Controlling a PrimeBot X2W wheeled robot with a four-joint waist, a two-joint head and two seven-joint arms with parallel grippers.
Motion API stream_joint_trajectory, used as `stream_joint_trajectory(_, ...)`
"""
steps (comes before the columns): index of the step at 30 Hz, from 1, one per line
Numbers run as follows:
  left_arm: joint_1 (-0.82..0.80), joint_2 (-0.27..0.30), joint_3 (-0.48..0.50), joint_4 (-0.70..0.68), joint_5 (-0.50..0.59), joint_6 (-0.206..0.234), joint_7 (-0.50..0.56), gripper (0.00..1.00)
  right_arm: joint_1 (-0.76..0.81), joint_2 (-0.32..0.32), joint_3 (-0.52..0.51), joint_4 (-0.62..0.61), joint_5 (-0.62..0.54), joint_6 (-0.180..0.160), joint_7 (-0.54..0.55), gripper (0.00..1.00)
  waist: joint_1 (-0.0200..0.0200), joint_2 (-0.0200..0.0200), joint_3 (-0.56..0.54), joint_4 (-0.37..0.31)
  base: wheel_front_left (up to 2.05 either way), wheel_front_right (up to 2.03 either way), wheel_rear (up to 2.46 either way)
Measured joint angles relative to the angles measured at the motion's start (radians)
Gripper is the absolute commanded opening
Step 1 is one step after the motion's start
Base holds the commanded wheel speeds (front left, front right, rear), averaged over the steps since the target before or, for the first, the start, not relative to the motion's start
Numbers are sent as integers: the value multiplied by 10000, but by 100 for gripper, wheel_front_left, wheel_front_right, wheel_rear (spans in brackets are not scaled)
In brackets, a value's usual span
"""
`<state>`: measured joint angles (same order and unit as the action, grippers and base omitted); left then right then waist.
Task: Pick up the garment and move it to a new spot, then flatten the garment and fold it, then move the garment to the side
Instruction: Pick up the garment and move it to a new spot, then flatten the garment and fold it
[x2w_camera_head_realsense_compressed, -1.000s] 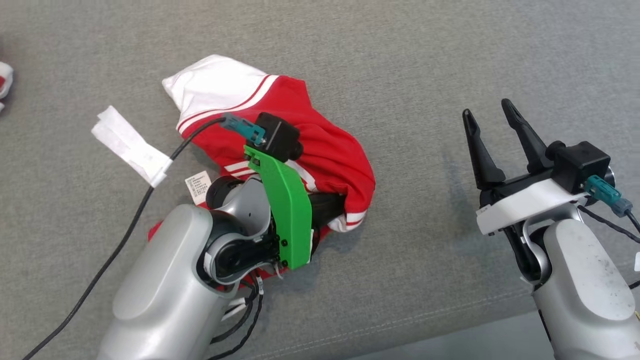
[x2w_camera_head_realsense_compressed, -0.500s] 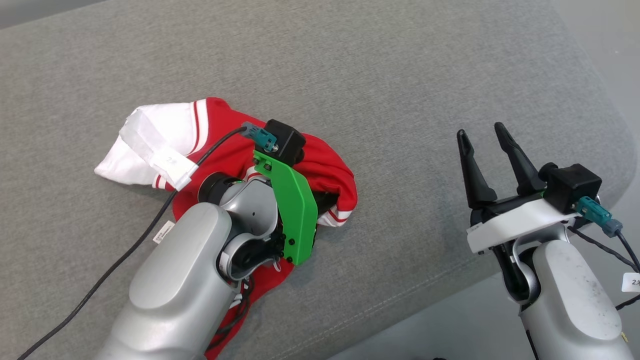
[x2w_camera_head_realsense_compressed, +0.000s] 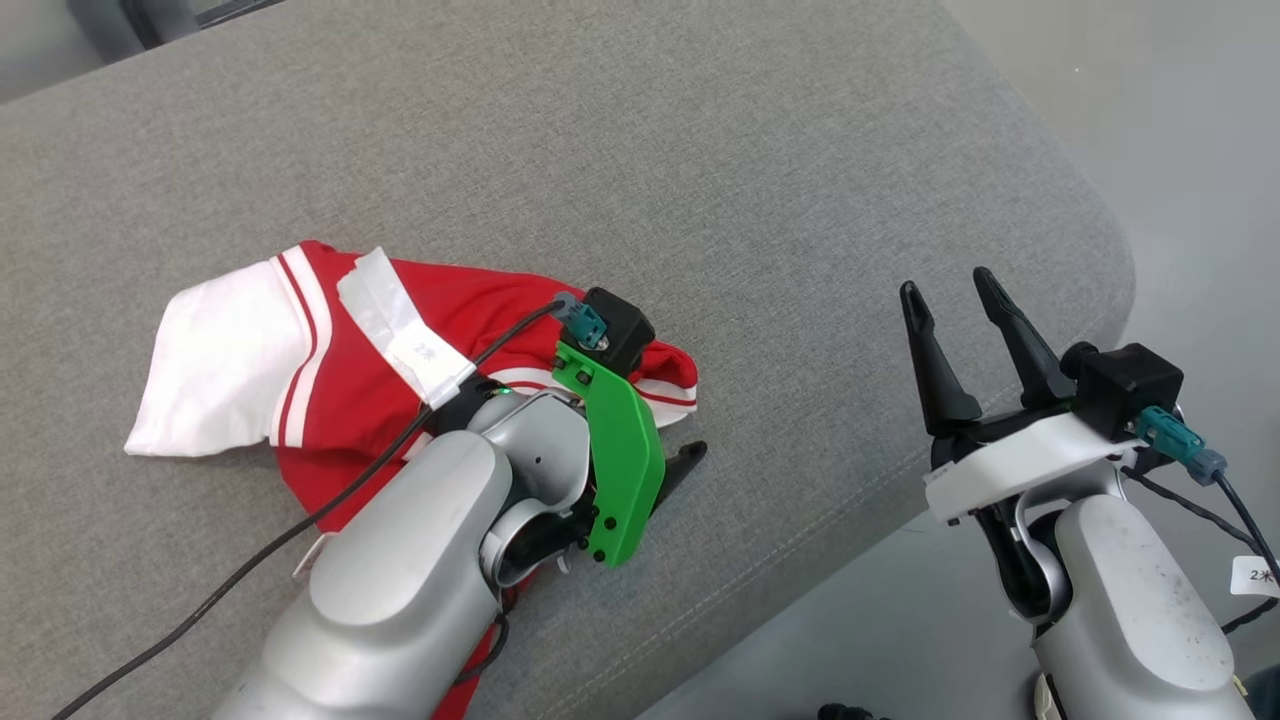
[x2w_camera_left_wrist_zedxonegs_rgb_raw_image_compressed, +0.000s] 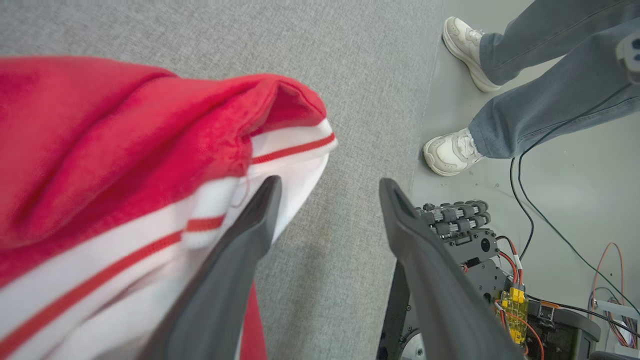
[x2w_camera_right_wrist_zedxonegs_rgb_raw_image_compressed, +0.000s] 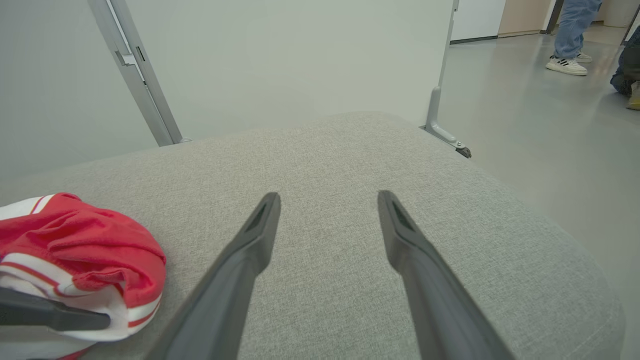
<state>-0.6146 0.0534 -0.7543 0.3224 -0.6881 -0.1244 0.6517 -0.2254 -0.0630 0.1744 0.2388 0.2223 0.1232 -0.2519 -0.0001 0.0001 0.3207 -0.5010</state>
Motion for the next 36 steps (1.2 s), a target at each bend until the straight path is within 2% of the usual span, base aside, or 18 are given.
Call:
stream_joint_trajectory(5, 0, -6, -92, -161, 132, 0, -301, 100, 125, -138, -107, 23, -36, 0, 0, 100, 0, 0, -182, 258, 0, 0, 0)
stream_joint_trajectory(14, 617, -23, 176, -1329, -109, 82, -1440, 100, 253, -591, -12, 44, -412, 2, 0, 100, 0, 0, -632, 1228, 0, 0, 0)
stream_joint_trajectory(19, 949, 17, 913, -2013, 284, 779, -2397, 100, 476, -683, 617, 132, -504, 2, 0, 100, 0, 0, -961, 1862, 0, 0, 0)
stream_joint_trajectory(29, 3260, 1300, 1745, -2307, 1064, 2130, -3749, 100, 822, -988, 2242, 560, -523, 12, 0, 100, 0, 0, -1661, 3233, 0, 0, 0)
stream_joint_trajectory(33, 3933, 1513, 2071, -2535, 1197, 2211, -4326, 100, 881, -1181, 2477, 796, -523, 13, 0, 100, 0, -1, -1914, 3806, 0, 0, 0)
stream_joint_trajectory(36, 4424, 1434, 2142, -2694, 1129, 2211, -4569, 100, 876, -1312, 2454, 1041, -523, 13, 27, 100, 0, -1, -2065, 4256, 0, 0, 0)
